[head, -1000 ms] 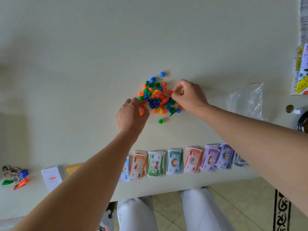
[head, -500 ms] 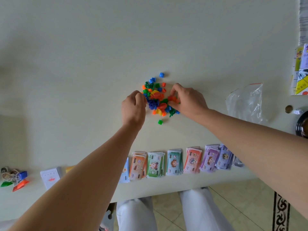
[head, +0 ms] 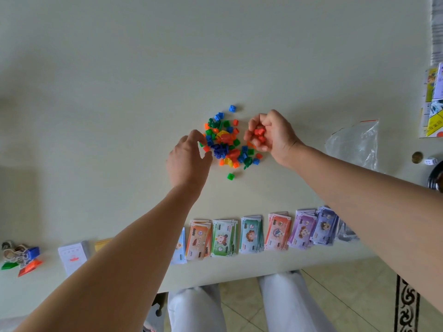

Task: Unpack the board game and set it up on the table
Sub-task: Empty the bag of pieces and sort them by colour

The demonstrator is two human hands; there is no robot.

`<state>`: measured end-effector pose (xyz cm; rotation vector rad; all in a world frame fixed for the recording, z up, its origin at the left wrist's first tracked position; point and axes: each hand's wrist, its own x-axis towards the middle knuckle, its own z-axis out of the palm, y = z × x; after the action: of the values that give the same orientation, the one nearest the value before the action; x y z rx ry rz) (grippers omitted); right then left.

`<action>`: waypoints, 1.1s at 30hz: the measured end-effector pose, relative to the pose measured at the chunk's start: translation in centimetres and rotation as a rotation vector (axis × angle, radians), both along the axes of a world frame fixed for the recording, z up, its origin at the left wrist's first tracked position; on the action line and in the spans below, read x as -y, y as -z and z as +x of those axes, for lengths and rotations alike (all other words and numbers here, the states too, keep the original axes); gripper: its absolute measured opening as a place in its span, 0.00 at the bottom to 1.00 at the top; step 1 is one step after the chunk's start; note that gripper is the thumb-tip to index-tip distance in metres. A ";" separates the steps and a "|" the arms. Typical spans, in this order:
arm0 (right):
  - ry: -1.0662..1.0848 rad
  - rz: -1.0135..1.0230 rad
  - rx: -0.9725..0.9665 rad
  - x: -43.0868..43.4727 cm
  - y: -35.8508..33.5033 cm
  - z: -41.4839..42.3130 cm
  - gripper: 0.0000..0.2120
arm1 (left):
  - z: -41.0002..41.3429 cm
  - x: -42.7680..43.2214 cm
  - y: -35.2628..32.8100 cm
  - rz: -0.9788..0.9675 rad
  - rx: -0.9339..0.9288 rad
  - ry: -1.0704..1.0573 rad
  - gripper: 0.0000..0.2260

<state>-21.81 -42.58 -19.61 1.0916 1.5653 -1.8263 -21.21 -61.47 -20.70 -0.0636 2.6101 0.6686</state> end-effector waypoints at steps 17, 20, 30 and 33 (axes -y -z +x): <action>-0.622 0.763 -0.206 1.4 2.5 0.6 0.05 | -0.6 1.5 1.2 0.298 0.002 -0.219 0.03; -0.743 0.813 -0.258 1.1 2.4 1.0 0.07 | -1.2 0.9 0.6 0.466 0.132 -0.471 0.04; -0.200 0.223 -0.050 0.6 0.9 -1.2 0.09 | -2.8 -1.5 -0.8 0.605 0.270 -0.522 0.12; 0.001 0.019 0.013 0.1 0.5 -1.4 0.13 | -2.3 -2.1 -0.2 0.328 0.166 -0.084 0.03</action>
<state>-23.20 -42.71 -20.15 1.1104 1.5784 -1.8049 -23.48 -59.34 -20.48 -0.1222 2.3191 1.0652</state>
